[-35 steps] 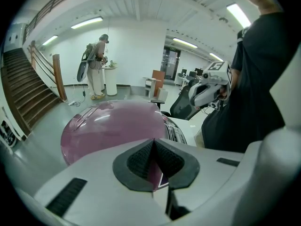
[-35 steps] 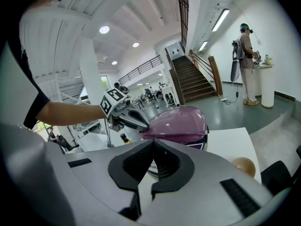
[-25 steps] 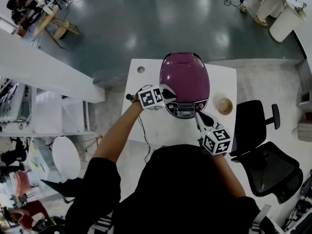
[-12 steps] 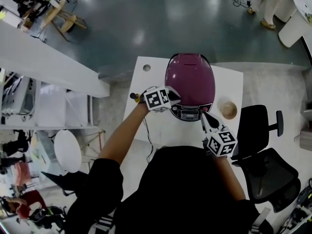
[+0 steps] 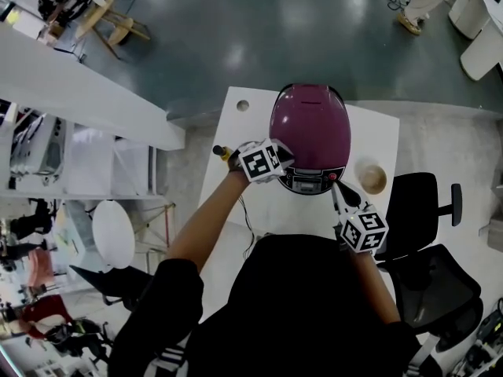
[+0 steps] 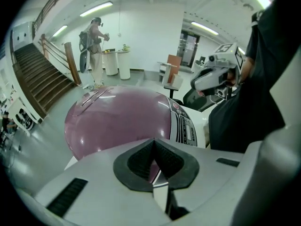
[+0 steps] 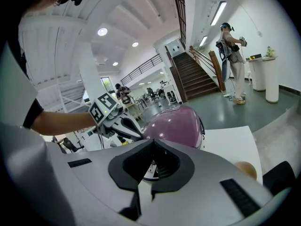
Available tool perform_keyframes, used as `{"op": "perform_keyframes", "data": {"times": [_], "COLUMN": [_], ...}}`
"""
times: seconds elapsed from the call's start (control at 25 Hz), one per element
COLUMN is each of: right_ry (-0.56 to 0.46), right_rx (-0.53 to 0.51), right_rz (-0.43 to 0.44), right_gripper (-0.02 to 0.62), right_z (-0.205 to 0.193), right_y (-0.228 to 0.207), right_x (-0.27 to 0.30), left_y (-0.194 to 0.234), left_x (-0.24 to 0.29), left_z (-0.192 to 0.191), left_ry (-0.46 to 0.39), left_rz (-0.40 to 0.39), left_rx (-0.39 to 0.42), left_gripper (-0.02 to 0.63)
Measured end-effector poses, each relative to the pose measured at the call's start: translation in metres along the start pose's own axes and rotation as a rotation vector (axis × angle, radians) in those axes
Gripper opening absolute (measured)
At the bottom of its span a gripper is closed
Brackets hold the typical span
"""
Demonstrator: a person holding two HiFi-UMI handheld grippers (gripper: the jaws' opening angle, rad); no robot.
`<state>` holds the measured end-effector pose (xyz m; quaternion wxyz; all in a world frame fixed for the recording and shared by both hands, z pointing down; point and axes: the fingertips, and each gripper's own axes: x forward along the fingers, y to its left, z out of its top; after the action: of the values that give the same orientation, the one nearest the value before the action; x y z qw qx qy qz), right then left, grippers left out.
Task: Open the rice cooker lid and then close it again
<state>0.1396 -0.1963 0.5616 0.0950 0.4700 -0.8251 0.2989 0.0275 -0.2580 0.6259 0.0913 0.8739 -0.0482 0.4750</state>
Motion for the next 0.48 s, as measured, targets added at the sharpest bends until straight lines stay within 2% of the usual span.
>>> {"op": "perform_keyframes", "data": {"times": [0.12,0.28,0.48], "right_ry": [0.004,-0.003,-0.015], "right_rx": [-0.030,-0.031,0.001], "right_rz": [0.003,0.012,0.020], "right_gripper": [0.000,-0.001,0.000], "right_z": [0.002,0.002,0.000], "right_y": [-0.004,-0.009,-0.023], "right_x": [-0.005,-0.014,-0.025], "left_y": [0.002,0.002,0.003], "left_x": [0.000,-0.003,-0.003], "left_z": [0.001,-0.001,0.000], "left_ry": [0.035,0.000,0.043], "left_rz": [0.000,0.031,0.142], "left_rx": [-0.041,-0.093,-0.050], "left_gripper": [0.002,0.002,0.002]}}
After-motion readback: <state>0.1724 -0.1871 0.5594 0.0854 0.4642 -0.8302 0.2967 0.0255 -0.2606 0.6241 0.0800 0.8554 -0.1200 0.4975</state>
